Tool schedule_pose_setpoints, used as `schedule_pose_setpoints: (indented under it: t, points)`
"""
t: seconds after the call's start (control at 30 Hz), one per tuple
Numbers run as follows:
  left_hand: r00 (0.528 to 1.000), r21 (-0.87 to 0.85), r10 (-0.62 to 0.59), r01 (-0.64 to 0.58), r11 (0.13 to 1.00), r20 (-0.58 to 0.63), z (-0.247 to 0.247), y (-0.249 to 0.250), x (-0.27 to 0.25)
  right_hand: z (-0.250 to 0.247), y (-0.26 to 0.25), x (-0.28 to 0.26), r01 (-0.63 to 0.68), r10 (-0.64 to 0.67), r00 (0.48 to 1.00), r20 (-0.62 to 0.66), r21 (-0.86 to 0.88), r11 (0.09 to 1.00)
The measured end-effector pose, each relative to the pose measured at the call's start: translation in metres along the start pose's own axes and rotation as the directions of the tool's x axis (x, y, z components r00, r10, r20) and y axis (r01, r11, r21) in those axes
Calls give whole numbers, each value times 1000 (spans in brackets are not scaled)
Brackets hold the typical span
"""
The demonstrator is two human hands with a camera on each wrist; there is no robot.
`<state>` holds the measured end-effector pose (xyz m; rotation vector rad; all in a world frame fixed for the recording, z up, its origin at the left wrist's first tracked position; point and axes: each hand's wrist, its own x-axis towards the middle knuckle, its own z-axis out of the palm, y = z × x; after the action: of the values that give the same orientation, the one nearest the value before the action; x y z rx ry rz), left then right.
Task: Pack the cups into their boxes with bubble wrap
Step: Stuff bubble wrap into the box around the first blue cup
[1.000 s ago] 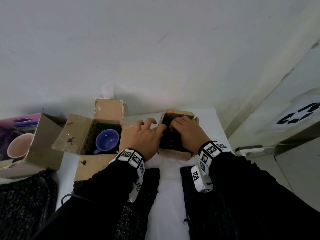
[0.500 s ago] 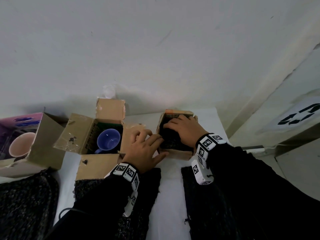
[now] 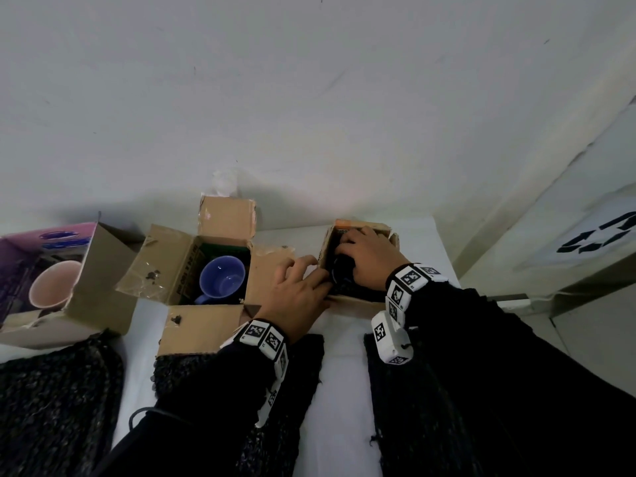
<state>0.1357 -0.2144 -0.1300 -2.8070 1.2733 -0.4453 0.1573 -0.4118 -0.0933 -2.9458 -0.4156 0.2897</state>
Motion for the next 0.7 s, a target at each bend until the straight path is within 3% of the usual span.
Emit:
schedule_pose_setpoints:
  t: [0.1,0.13,0.27,0.33,0.43,0.6,0.7]
  points:
    - [1000,19,-7,6,1000,27,-2,2,3,4,4,-15,44,-20,959,-283,79,996]
    - [999,23,-13,12,1000,36,-3,3,4,3,4,-21,51,-15,951,-309,110,993]
    - [997,22,-64,63,998,37,-6,10,7,5,3,-47,86,-78,983,-166,44,995]
    - [996,24,-89,88,996,29,-9,15,7,8,5,-61,119,-117,978,-171,0,993]
    - [992,6,-122,122,993,38,-10,24,2,11,3,-75,82,-73,981,-179,46,996]
    - [1000,3,-31,31,1000,4,-13,31,-5,24,-10,-86,12,-47,977,-210,-167,986]
    - [999,1,30,-30,1000,43,-16,27,-1,31,-11,-90,15,-52,981,-189,-195,981]
